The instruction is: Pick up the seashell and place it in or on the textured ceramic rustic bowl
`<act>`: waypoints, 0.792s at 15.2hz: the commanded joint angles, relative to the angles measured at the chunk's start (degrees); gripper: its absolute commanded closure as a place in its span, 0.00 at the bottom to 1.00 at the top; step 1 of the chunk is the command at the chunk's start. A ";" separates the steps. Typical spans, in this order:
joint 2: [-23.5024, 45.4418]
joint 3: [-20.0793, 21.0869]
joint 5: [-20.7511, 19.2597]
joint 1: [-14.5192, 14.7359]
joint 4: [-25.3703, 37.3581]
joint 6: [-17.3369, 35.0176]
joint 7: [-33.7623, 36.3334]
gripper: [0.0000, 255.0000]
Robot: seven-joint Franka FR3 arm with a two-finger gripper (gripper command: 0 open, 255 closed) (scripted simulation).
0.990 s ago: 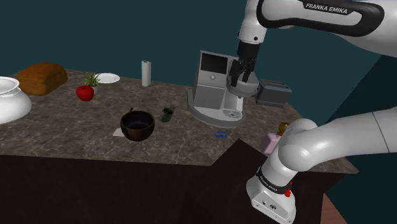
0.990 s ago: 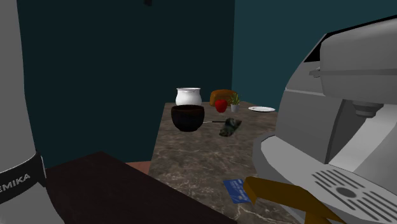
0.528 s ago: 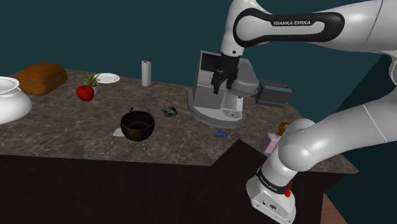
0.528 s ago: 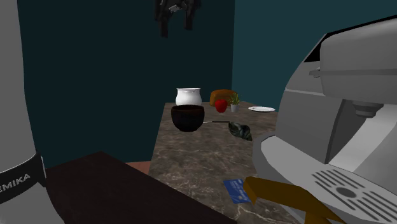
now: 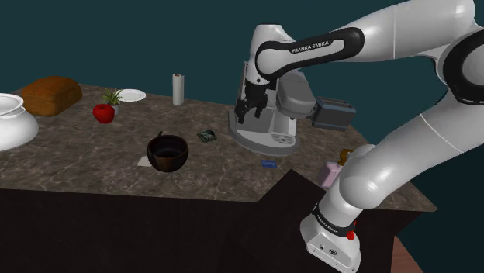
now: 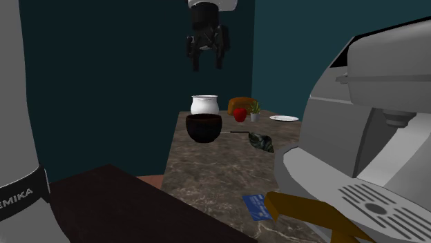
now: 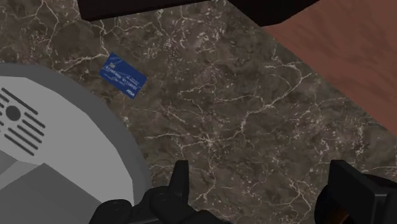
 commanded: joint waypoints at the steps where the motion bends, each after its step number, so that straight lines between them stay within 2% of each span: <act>1: 4.01 0.20 -0.13 -0.05 0.86 3.88 0.90 0.00; 7: 16.69 0.78 -0.91 -0.10 5.84 13.32 3.89 0.00; 12: 27.52 0.83 -1.93 0.05 12.23 19.19 6.43 0.00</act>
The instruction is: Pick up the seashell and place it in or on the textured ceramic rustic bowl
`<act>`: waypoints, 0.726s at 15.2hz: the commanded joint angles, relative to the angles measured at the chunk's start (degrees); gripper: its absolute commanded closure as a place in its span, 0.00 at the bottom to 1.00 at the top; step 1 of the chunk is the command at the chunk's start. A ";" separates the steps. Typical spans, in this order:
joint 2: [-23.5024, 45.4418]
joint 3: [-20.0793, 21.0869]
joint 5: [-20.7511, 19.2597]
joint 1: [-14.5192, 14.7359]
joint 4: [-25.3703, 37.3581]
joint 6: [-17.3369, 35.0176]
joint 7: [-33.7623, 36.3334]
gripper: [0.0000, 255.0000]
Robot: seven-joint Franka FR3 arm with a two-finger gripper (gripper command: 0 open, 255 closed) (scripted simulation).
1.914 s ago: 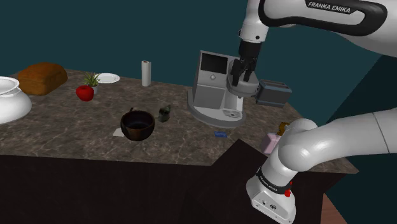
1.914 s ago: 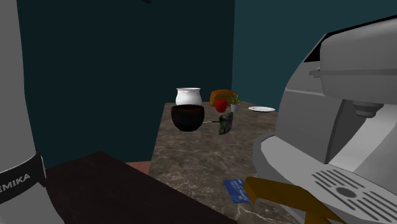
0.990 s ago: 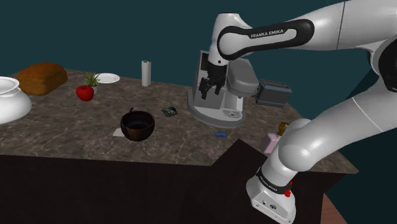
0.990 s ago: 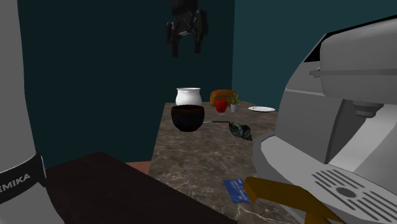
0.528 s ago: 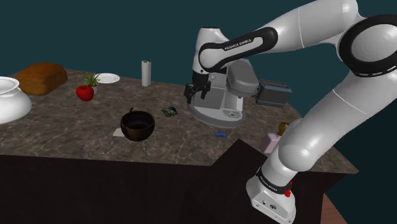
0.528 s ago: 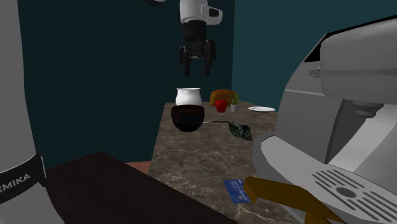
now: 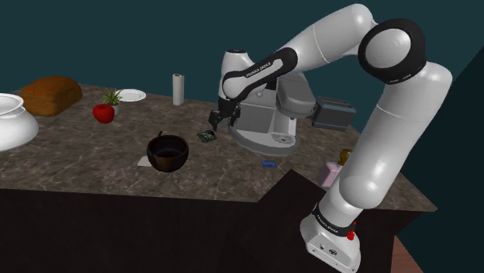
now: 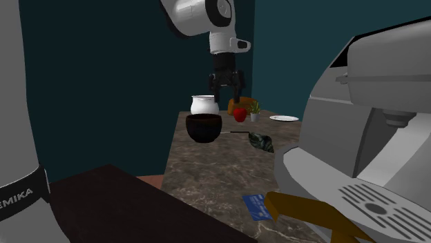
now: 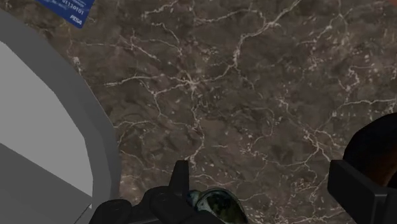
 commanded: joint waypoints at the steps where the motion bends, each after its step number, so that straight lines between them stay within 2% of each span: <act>1: 4.39 0.02 -0.44 0.17 2.91 2.08 1.15 0.00; 11: 25.40 -0.99 -1.72 1.00 21.60 7.14 5.01 0.00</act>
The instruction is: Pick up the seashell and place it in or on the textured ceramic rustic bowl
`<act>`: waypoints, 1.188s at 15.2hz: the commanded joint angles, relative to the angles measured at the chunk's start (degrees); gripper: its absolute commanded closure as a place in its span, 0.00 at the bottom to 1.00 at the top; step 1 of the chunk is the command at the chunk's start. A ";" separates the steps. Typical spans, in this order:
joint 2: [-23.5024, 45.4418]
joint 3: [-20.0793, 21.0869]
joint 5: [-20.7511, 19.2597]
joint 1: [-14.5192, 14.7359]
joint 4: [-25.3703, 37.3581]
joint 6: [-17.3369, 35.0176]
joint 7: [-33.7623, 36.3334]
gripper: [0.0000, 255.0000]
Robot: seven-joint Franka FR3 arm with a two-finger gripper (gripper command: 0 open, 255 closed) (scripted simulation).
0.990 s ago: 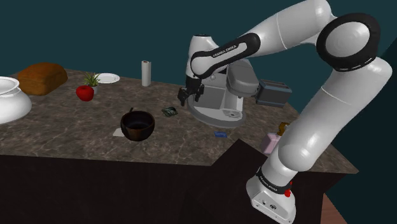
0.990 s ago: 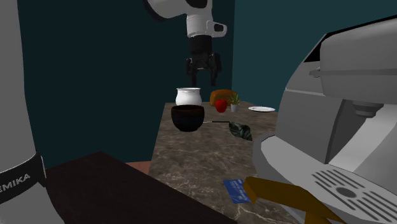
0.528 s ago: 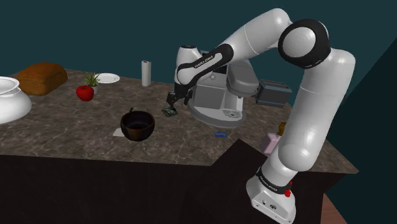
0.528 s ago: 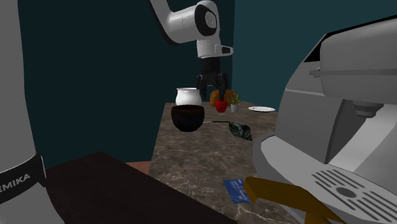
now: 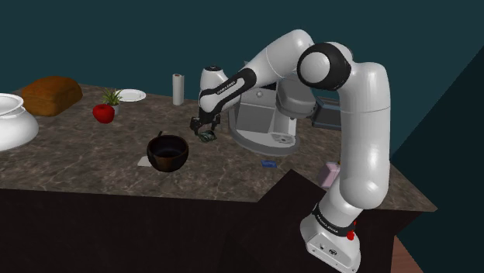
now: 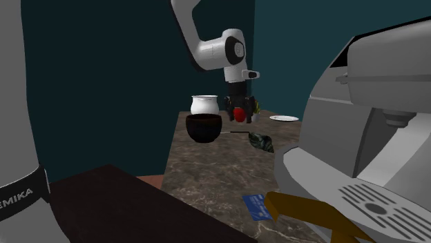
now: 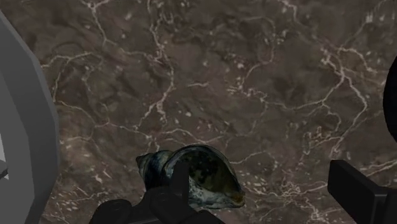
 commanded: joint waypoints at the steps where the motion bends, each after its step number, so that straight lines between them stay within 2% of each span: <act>1: 2.32 -0.15 -0.01 -0.10 2.10 0.52 0.10 0.00; 8: 6.47 -0.30 -0.15 -0.27 3.21 3.58 0.19 0.00; 15: 6.47 -0.30 -0.15 -0.26 3.21 3.56 0.19 0.00; 16: 6.47 -0.30 -0.15 -0.26 3.21 3.56 0.19 1.00; 18: 6.47 -0.30 -0.15 -0.26 3.21 3.56 0.19 1.00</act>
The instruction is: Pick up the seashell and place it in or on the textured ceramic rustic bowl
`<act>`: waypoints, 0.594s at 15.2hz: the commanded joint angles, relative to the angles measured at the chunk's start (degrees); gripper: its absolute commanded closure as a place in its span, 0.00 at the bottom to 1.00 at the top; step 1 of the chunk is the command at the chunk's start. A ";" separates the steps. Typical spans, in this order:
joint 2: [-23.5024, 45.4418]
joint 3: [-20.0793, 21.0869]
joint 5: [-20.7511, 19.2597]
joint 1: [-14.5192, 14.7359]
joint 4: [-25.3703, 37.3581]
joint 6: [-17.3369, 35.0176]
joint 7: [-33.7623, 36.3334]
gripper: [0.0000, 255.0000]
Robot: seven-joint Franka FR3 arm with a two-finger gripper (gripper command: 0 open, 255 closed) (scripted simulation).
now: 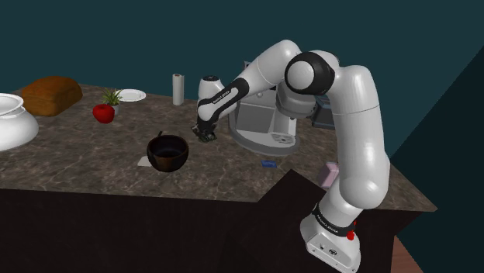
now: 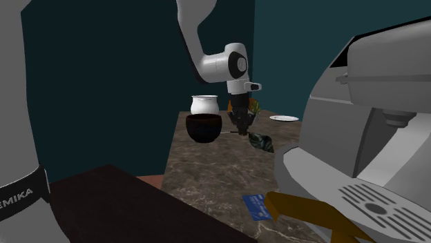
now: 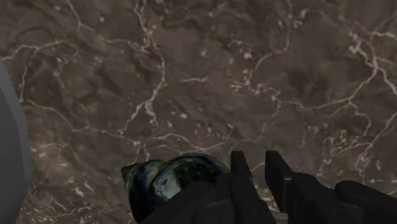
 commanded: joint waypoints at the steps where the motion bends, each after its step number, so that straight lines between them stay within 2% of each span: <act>1: 0.00 0.00 0.00 0.00 0.00 0.00 0.00 1.00; 7: 0.00 0.00 0.00 0.00 0.00 0.00 0.00 1.00; 8: 0.00 0.00 0.00 0.00 0.00 0.00 0.00 0.00; 9: -1.02 3.46 3.21 -5.18 -2.21 3.21 -7.99 0.00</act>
